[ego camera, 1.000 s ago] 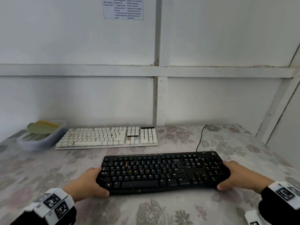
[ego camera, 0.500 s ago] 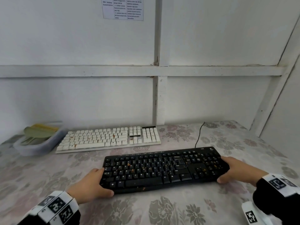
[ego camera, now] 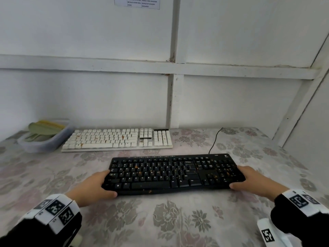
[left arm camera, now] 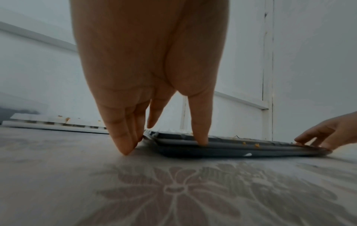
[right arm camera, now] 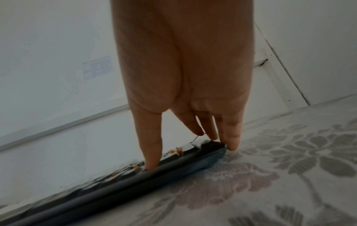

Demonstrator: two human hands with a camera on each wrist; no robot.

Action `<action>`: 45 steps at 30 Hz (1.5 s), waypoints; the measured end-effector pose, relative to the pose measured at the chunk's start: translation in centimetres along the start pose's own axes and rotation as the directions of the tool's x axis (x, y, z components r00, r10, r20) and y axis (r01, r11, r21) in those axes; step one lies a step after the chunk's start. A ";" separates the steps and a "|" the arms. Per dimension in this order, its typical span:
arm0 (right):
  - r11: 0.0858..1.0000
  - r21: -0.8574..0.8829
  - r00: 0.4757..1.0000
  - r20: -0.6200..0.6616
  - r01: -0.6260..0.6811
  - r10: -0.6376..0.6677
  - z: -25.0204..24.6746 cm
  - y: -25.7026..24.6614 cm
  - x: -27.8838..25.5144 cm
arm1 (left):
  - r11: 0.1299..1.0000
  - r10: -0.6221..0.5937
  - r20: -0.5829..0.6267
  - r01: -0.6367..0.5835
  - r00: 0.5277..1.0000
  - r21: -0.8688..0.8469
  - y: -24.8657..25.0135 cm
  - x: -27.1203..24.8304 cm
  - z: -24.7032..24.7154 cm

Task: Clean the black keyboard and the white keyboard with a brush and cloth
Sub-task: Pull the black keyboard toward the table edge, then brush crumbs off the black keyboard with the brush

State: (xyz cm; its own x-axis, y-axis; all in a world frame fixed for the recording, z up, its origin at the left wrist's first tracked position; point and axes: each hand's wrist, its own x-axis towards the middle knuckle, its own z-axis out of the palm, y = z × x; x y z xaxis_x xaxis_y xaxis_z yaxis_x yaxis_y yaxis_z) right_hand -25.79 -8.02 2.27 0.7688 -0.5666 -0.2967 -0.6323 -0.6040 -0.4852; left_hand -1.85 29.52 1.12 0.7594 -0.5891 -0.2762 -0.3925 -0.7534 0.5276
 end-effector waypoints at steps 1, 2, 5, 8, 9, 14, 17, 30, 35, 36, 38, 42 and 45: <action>1.000 -0.008 1.000 -0.014 -0.005 0.005 0.0 -0.2 -0.3 | 1.000 0.003 -0.002 -0.003 1.000 -0.023 -0.1 -0.1 -0.2; 1.000 -0.019 1.000 -0.025 -0.013 0.013 0.1 0.0 -0.4 | 1.000 0.001 -0.008 -0.002 1.000 -0.026 -0.2 -0.2 -0.5; 0.998 -0.068 0.999 -0.043 0.007 -0.010 0.5 -1.5 -1.0 | 1.000 -0.023 -0.042 0.022 0.999 -0.008 -1.2 -0.4 -1.5; 0.997 -0.075 0.999 -0.031 0.006 -0.008 1.3 -6.2 -2.8 | 0.999 0.001 -0.088 -0.005 0.996 -0.049 -3.1 -0.4 -2.8; 0.998 -0.047 0.999 -0.017 0.028 -0.029 1.7 -7.7 -3.0 | 0.998 0.005 -0.104 -0.012 0.995 -0.064 -3.9 -0.4 -3.4; 0.977 0.061 0.979 -0.015 0.204 -0.204 4.8 -16.9 -2.7 | 0.996 0.017 -0.157 -0.031 0.987 -0.088 -8.7 -0.5 -7.9; 0.948 0.129 0.956 0.000 0.289 -0.292 8.0 -23.5 -1.5 | 0.993 0.013 -0.193 -0.036 0.981 -0.113 -12.4 -0.5 -11.4; 0.878 0.210 0.884 0.100 0.429 -0.456 23.6 -48.5 7.4 | 0.969 -0.095 -0.346 0.007 0.933 -0.246 -26.6 6.3 -22.6; 0.870 0.271 0.893 0.075 0.411 -0.445 26.5 -53.2 9.7 | 0.970 -0.117 -0.251 0.057 0.961 -0.235 -29.1 9.3 -23.9; 0.868 0.280 0.895 0.059 0.410 -0.442 27.1 -53.7 10.4 | 0.969 -0.113 -0.227 0.057 0.967 -0.241 -29.3 9.8 -24.1; 0.866 0.292 0.897 0.057 0.405 -0.438 28.4 -53.8 12.6 | 0.967 -0.104 -0.169 0.060 0.980 -0.248 -29.4 10.6 -24.3; 0.879 0.290 0.908 0.065 0.380 -0.414 28.9 -54.9 13.3 | 0.952 -0.068 -0.078 0.041 0.995 -0.303 -29.2 11.7 -24.2; 0.887 0.327 0.921 0.099 0.327 -0.376 28.7 -55.2 12.8 | 0.949 -0.055 -0.083 0.026 0.995 -0.315 -29.3 12.0 -24.0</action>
State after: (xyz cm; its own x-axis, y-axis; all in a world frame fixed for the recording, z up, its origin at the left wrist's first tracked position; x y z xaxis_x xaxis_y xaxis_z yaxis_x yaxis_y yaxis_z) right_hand 21.67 34.16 1.65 0.9555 -0.2392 -0.1726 -0.2783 -0.5374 -0.7961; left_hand 31.21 51.57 1.64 0.8203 -0.5207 -0.2367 -0.1896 -0.6379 0.7464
